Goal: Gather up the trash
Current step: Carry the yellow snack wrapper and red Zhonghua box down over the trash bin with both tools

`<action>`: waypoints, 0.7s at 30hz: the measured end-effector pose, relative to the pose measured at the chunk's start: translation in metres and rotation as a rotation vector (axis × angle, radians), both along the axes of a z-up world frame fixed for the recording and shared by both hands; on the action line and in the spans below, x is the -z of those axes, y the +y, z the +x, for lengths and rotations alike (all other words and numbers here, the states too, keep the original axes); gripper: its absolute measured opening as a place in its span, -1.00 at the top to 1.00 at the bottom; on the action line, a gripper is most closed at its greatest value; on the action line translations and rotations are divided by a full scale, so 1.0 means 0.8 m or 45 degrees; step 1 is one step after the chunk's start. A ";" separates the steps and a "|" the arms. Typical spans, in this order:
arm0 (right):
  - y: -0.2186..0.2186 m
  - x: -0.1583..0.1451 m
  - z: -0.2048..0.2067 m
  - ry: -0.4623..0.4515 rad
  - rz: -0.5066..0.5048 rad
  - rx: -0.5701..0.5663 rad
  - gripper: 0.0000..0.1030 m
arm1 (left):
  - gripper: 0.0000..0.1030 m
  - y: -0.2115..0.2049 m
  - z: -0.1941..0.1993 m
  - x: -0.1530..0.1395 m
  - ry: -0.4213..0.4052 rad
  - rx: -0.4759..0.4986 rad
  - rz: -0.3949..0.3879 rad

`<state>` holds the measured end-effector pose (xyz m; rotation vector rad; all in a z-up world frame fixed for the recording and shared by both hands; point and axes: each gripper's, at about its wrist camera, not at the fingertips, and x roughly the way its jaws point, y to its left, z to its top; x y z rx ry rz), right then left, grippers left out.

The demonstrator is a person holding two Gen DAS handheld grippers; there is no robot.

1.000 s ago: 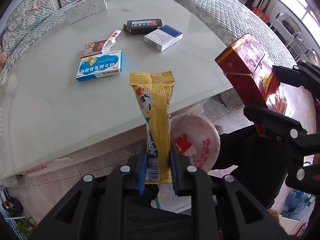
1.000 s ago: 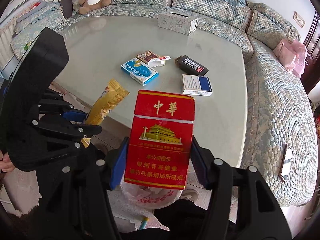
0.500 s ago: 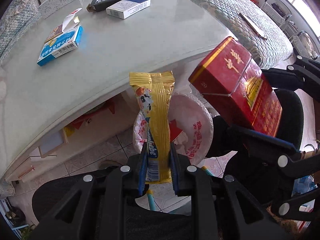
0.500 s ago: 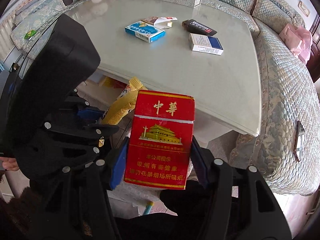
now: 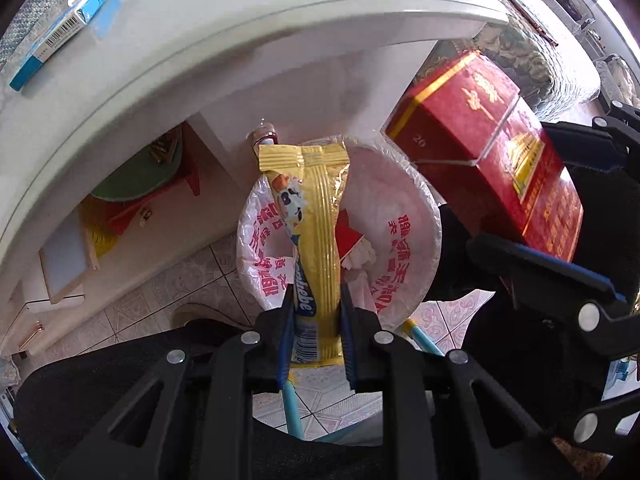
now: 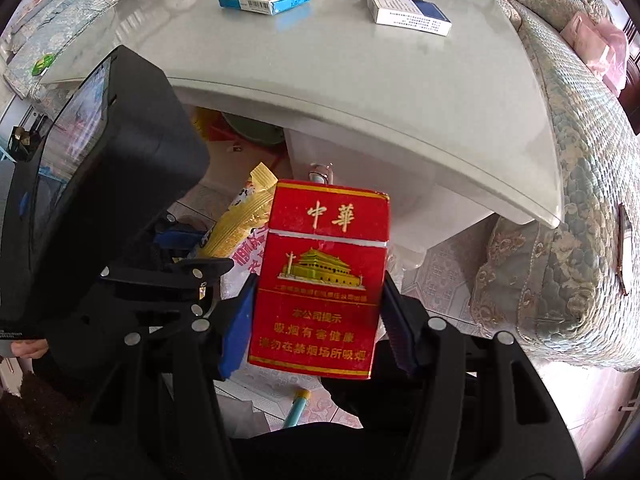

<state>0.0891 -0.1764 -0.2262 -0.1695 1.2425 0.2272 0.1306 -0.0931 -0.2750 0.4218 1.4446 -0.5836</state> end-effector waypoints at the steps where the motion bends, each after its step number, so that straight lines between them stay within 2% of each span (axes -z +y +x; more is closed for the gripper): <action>1: -0.002 0.007 0.002 0.013 0.003 0.005 -0.12 | 0.60 0.000 0.001 0.008 0.004 -0.005 0.008; 9: -0.010 0.061 0.016 0.110 0.013 0.042 -0.12 | 0.60 -0.002 0.008 0.061 0.070 -0.015 0.044; 21: -0.015 0.126 0.034 0.225 -0.004 0.054 -0.12 | 0.60 -0.006 0.016 0.114 0.153 -0.016 0.079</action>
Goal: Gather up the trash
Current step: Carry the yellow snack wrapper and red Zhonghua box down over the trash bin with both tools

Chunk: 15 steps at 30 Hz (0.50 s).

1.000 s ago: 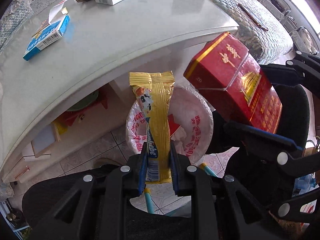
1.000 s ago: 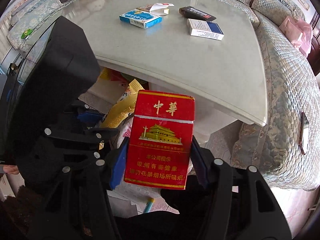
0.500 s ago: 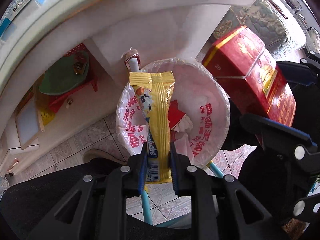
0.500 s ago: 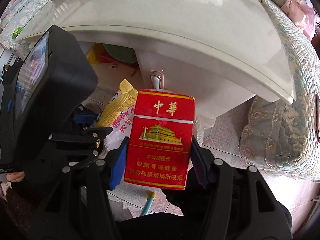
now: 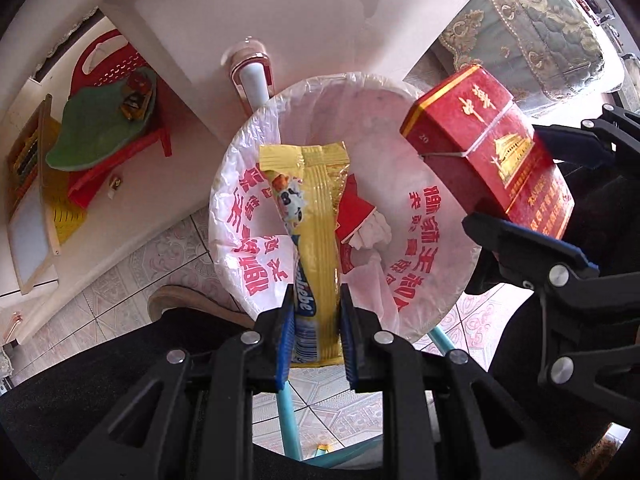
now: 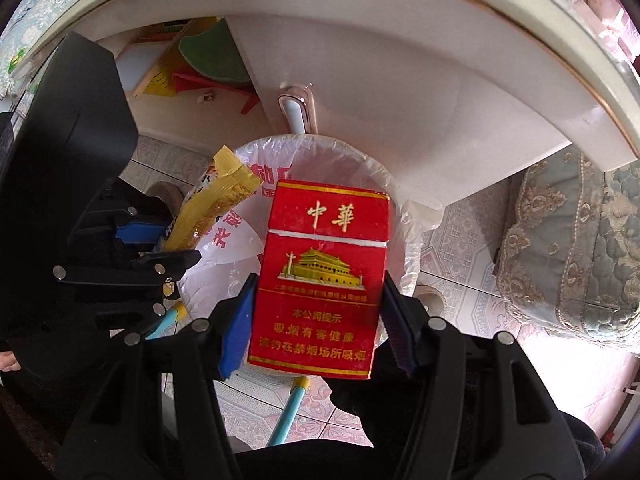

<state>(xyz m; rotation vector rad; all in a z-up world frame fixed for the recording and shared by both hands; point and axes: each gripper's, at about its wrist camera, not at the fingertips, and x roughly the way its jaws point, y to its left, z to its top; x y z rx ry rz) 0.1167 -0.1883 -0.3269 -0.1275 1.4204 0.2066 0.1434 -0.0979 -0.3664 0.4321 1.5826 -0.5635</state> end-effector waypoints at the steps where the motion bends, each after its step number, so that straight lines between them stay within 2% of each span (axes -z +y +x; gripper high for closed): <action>1: -0.001 0.004 0.001 0.008 0.000 0.003 -0.12 | 0.60 -0.001 0.000 0.004 0.005 0.003 0.002; 15: -0.011 0.046 0.020 0.102 0.029 0.035 -0.12 | 0.60 0.003 0.013 0.047 0.144 -0.049 -0.058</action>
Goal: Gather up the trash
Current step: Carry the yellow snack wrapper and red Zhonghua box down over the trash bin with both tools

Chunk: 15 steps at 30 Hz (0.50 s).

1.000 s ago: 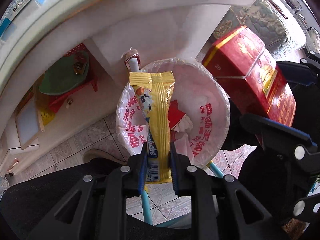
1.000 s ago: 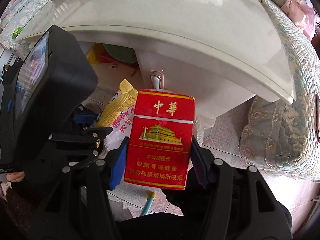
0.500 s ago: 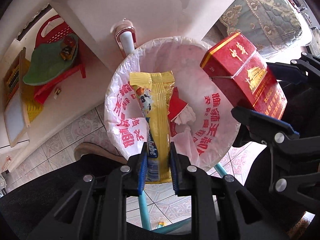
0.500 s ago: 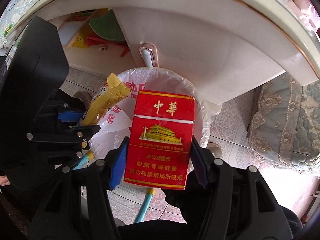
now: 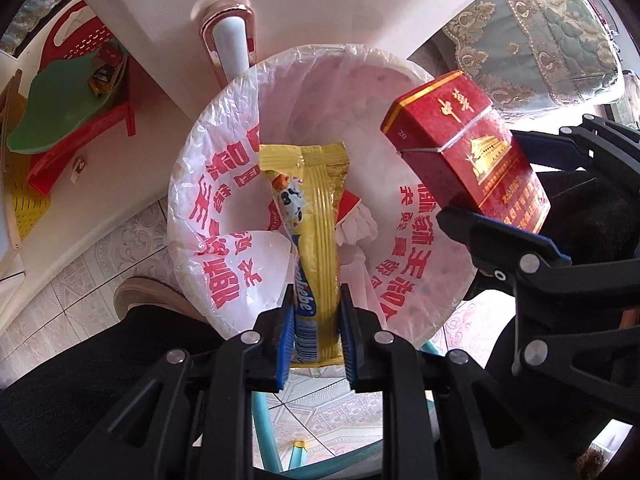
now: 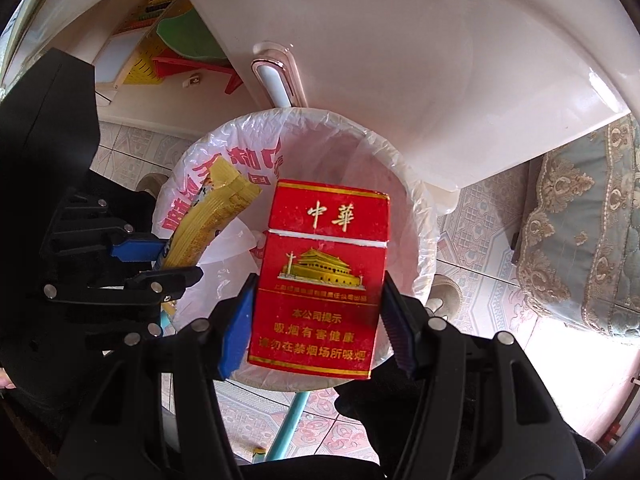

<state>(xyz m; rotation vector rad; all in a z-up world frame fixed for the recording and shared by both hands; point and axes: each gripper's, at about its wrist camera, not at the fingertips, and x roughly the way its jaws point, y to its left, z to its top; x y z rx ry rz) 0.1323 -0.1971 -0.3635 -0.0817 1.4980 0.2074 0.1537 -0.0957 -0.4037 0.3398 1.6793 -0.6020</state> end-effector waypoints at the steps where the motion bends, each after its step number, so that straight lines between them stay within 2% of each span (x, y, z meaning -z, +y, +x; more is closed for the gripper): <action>1: 0.000 0.004 0.000 0.009 0.003 0.001 -0.12 | 0.60 0.000 0.000 0.003 0.012 -0.003 -0.005; 6: 0.001 0.020 0.004 0.041 0.006 0.002 -0.12 | 0.60 0.000 0.002 0.019 0.092 -0.042 -0.033; 15: 0.005 0.037 0.007 0.094 0.015 -0.008 -0.12 | 0.60 0.004 0.009 0.046 0.159 -0.081 -0.007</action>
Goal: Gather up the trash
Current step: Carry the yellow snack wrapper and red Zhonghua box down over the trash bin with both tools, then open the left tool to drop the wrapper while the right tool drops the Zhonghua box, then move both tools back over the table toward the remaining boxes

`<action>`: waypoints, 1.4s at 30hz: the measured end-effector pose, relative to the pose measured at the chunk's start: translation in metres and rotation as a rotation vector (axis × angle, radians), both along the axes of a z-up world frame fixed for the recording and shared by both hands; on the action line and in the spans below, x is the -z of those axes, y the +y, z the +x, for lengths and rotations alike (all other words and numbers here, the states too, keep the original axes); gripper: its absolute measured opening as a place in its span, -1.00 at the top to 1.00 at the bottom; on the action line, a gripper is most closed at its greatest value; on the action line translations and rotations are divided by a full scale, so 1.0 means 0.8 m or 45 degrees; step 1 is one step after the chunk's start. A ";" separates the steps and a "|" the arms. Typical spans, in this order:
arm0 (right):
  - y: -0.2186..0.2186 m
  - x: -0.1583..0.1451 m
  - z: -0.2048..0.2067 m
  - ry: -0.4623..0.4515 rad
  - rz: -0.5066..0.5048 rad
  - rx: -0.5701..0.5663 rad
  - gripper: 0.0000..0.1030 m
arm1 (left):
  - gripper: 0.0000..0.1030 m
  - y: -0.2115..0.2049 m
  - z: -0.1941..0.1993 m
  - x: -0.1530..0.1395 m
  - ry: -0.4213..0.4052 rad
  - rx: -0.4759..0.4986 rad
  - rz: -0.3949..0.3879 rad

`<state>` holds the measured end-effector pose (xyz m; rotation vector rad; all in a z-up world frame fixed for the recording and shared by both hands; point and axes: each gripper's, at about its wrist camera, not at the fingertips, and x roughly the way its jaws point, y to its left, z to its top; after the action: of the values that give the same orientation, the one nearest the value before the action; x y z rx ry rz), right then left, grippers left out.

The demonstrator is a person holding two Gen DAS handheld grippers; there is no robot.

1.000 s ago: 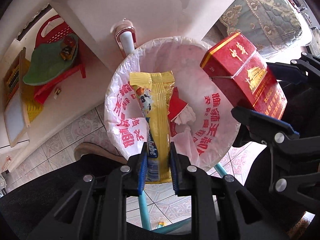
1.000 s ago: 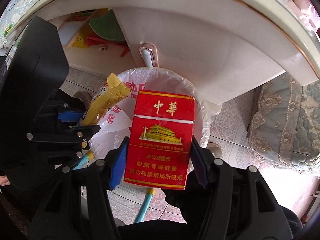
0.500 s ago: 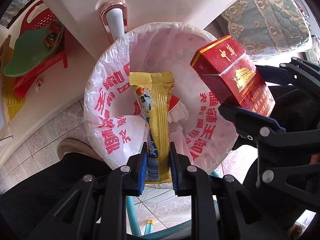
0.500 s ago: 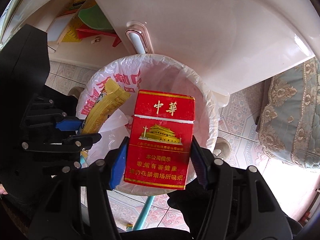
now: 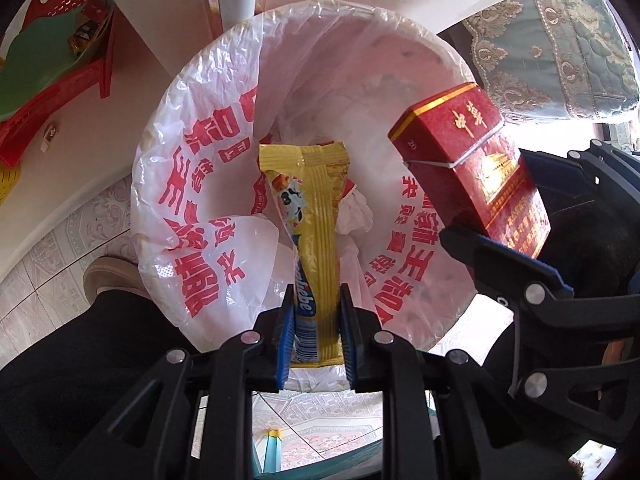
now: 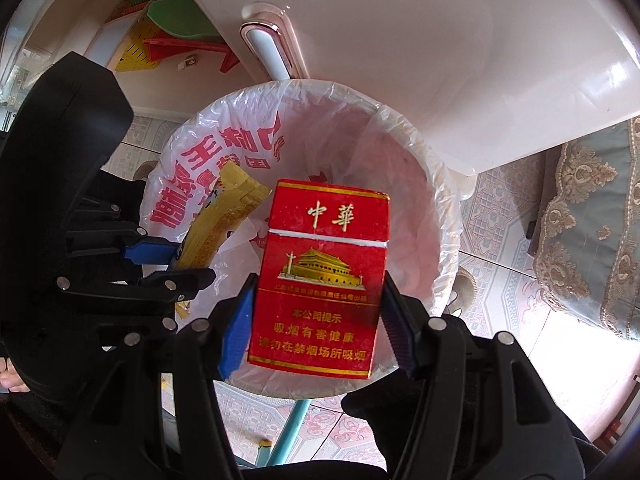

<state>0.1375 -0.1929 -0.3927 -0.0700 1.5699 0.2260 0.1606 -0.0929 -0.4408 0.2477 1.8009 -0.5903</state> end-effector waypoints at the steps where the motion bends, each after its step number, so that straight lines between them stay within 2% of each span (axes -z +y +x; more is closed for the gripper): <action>1: 0.000 0.002 0.000 0.005 0.001 0.003 -0.13 | 0.60 0.000 0.000 0.001 0.003 0.000 0.004; 4: -0.003 0.006 0.003 0.032 0.008 0.024 -0.13 | 0.46 -0.003 0.001 0.006 0.014 -0.013 0.040; 6: -0.008 0.008 0.005 0.042 -0.005 0.046 -0.21 | 0.21 0.000 0.004 0.008 0.004 -0.025 0.065; 7: -0.011 0.009 0.006 0.041 -0.010 0.057 -0.33 | 0.17 0.001 0.005 0.008 -0.004 -0.027 0.073; 9: -0.015 0.008 0.007 0.043 0.002 0.083 -0.38 | -0.02 0.004 0.007 0.006 -0.008 -0.040 0.075; 19: -0.009 -0.004 0.006 0.006 0.005 0.067 -0.39 | -0.05 0.007 0.005 -0.012 -0.088 -0.029 0.094; 27: -0.002 -0.056 -0.015 -0.105 0.012 0.062 -0.39 | -0.06 0.015 -0.008 -0.063 -0.209 -0.014 0.083; 30: 0.000 -0.098 -0.026 -0.161 0.082 0.067 -0.39 | -0.09 0.023 -0.014 -0.100 -0.241 -0.027 0.047; 33: 0.008 -0.167 -0.035 -0.288 0.137 -0.003 -0.40 | -0.23 0.037 -0.015 -0.159 -0.320 -0.040 -0.012; 35: 0.015 -0.221 -0.039 -0.408 0.151 -0.071 -0.62 | -0.35 0.049 -0.012 -0.214 -0.439 -0.014 -0.036; 38: 0.021 -0.306 -0.038 -0.578 0.156 -0.156 -0.74 | -0.50 0.068 0.002 -0.305 -0.612 0.006 -0.074; 42: 0.020 -0.402 -0.022 -0.736 0.172 -0.236 -0.87 | -0.74 0.092 0.032 -0.428 -0.808 0.060 -0.096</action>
<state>0.1196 -0.1770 -0.0707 -0.1609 0.9701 0.4166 0.1861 -0.0193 -0.0980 0.3788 1.1616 -0.5357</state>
